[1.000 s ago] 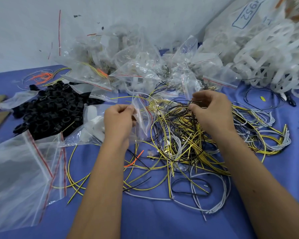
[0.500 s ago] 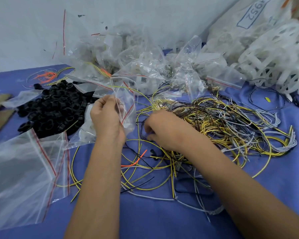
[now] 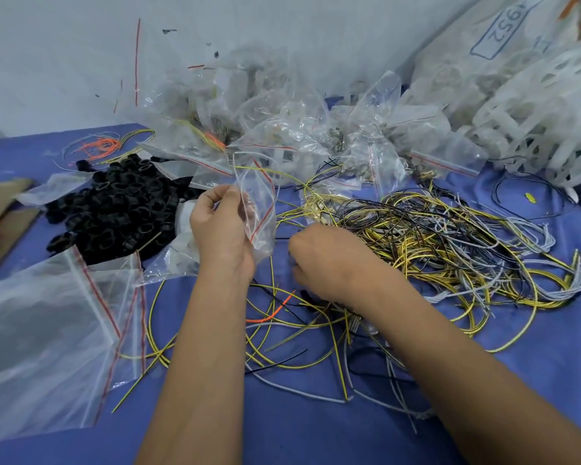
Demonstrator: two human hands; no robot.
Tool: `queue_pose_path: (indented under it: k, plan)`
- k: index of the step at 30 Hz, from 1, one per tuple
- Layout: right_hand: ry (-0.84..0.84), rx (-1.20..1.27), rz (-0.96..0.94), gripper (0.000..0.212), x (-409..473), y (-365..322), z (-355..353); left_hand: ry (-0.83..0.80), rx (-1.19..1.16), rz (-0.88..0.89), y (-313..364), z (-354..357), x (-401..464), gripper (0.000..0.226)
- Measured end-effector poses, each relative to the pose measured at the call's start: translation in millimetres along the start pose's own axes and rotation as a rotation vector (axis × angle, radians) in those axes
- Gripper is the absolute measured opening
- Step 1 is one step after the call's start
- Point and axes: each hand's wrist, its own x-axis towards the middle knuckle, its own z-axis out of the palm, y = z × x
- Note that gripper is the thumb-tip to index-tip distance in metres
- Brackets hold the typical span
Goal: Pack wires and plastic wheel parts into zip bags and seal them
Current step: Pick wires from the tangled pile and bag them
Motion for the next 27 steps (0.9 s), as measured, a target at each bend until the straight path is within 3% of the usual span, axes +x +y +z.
queue_pose_path:
  k: [2, 4, 6, 9, 12, 18, 22, 25, 27]
  plan:
    - [-0.008, 0.020, 0.035, 0.022, -2.7, 9.1, -3.3, -0.004, -0.005, -0.009, 0.3, 0.4, 0.6, 0.022]
    - [-0.007, 0.086, 0.069, 0.009, -3.9, 20.8, -7.0, -0.007, 0.005, -0.019, 0.1, 0.9, 0.2, 0.023]
    - [-0.010, 0.185, 0.092, 0.018, -6.7, 29.9, -10.6, -0.007, 0.022, -0.022, -0.4, 0.8, -0.1, 0.022]
    - [0.026, 0.239, 0.091, 0.015, -10.2, 40.4, -19.5, -0.019, 0.063, -0.002, -2.3, -0.1, 1.1, 0.021]
    - [0.147, 0.341, 0.140, 0.013, -14.5, 54.3, -33.9, -0.067, 0.137, 0.031, -7.0, -1.8, 3.0, 0.016]
    - [0.578, 0.544, 0.290, 0.011, -28.4, 87.2, -65.8, -0.201, 0.250, -0.030, -15.2, -3.0, 2.0, 0.011]
    - [0.748, 1.160, 0.207, 0.019, -27.8, 87.5, -68.8, -0.323, 0.521, -0.056, -24.6, -2.3, -4.4, 0.018]
    - [0.710, 1.602, 0.201, 0.020, -22.6, 80.2, -58.0, -0.406, 0.779, 0.004, -35.0, 0.4, -12.0, 0.022]
    - [0.663, 1.703, 0.286, 0.019, -19.2, 74.8, -44.7, -0.399, 0.902, 0.091, -39.6, 3.7, -16.2, 0.021]
